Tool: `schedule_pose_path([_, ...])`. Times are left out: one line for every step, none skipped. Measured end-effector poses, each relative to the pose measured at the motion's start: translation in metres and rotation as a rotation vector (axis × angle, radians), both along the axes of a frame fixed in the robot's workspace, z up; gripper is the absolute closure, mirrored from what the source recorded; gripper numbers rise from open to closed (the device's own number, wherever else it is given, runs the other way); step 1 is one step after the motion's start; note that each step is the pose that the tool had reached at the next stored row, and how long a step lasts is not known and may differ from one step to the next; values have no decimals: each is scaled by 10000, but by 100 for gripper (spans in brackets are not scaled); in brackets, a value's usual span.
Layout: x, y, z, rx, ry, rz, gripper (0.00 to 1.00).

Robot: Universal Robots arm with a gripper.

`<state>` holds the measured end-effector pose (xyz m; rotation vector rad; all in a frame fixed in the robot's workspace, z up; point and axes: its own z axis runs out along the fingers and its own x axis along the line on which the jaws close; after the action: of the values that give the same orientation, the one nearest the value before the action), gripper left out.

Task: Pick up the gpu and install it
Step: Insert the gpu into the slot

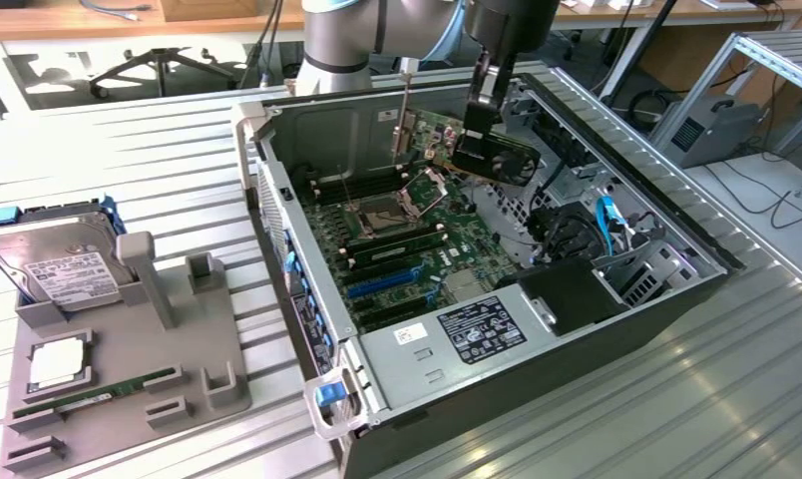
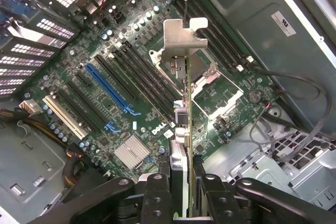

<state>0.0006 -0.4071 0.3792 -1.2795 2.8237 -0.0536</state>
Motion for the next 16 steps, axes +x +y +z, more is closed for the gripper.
schedule_pose_path([0,0,0,0,0,14,73])
schedule_pose_path([0,0,0,1,0,28,73])
schedule_pose_path([0,0,0,0,0,45,73])
schedule_pose_path([0,0,0,0,0,57,73])
schedule_pose_path([0,0,0,0,0,77,73])
schedule_pose_path([0,0,0,0,0,97,73])
schedule_pose_path([0,0,0,0,0,110,73])
schedule_pose_path([0,0,0,1,0,126,73])
schedule_pose_path([0,0,0,1,0,141,73])
schedule_pose_path([0,0,0,0,0,157,73])
schedule_pose_path([0,0,0,0,0,171,73])
schedule_pose_path([0,0,0,0,1,184,73])
schedule_pose_path([0,0,-1,0,1,199,73])
schedule_pose_path([0,0,-1,1,1,213,73])
schedule_pose_path([0,0,-1,0,1,228,73])
schedule_pose_path([0,0,-1,0,0,245,73])
